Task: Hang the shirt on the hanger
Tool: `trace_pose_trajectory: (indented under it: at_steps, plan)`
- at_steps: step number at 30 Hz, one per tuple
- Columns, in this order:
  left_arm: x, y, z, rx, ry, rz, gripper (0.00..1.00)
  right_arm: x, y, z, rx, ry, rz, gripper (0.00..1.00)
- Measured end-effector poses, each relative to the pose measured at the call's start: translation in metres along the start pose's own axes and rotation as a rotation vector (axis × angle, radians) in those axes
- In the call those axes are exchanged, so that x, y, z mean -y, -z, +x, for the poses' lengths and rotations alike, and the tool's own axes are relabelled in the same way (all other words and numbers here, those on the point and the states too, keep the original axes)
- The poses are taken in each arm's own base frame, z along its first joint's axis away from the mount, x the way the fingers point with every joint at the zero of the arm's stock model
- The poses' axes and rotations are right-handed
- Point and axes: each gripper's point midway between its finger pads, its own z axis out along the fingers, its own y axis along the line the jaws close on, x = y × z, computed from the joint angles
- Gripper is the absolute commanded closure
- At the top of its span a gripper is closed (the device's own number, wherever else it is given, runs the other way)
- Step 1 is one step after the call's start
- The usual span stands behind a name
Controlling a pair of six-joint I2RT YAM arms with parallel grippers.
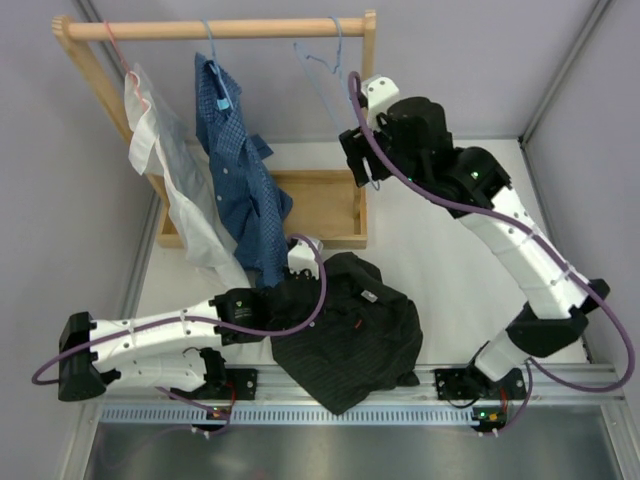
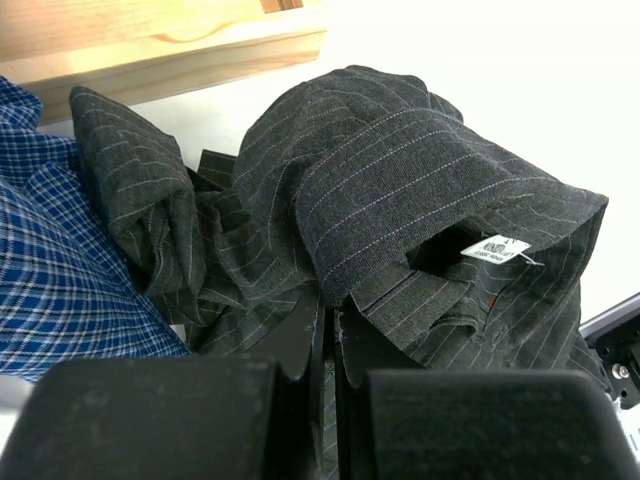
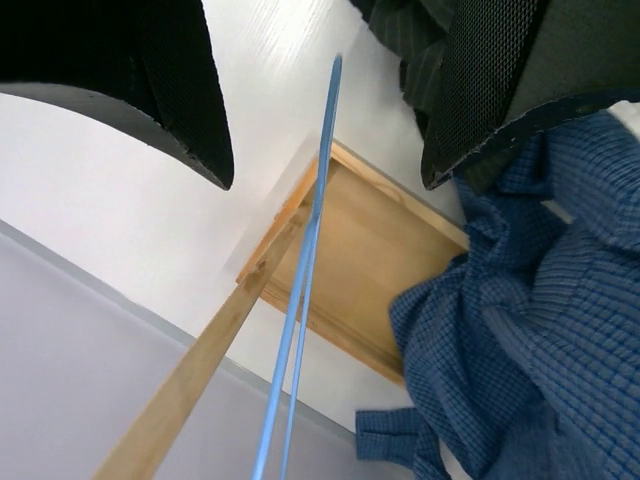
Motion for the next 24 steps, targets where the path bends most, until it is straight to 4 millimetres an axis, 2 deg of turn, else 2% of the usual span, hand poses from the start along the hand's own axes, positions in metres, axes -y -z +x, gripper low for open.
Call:
trace_pose_trajectory:
  at_steps: [4, 5, 8, 13, 16, 19, 20, 21, 24]
  plan:
    - [0.002, -0.001, 0.004, -0.017, 0.002, 0.01, 1.0, 0.009, -0.036, 0.008, -0.057, 0.045, 0.034, 0.38]
    - [0.003, -0.001, 0.006, -0.024, -0.001, 0.011, 1.0, 0.012, -0.043, 0.008, -0.067, 0.051, 0.041, 0.43]
    - [0.003, -0.005, 0.013, -0.046, -0.014, 0.007, 1.0, 0.022, -0.057, 0.005, -0.071, 0.057, 0.057, 0.53]
    - [0.004, -0.007, 0.019, -0.07, -0.026, 0.008, 1.0, 0.032, -0.064, 0.004, -0.07, 0.054, 0.051, 0.62]
    - [0.005, -0.007, 0.019, -0.072, -0.025, 0.011, 1.0, 0.033, -0.069, 0.008, -0.08, 0.05, 0.037, 0.71]
    - [0.005, -0.007, 0.019, -0.072, -0.025, 0.011, 1.0, 0.03, -0.074, 0.011, -0.089, 0.045, 0.017, 0.84]
    - [0.005, -0.007, 0.019, -0.072, -0.025, 0.011, 1.0, 0.028, -0.075, 0.012, -0.091, 0.042, 0.009, 0.95]
    - [0.005, -0.007, 0.019, -0.072, -0.025, 0.011, 1.0, 0.027, -0.075, 0.012, -0.091, 0.042, 0.005, 0.98]
    - [0.005, -0.007, 0.019, -0.071, -0.025, 0.011, 1.0, 0.028, -0.074, 0.01, -0.08, 0.02, 0.014, 1.0]
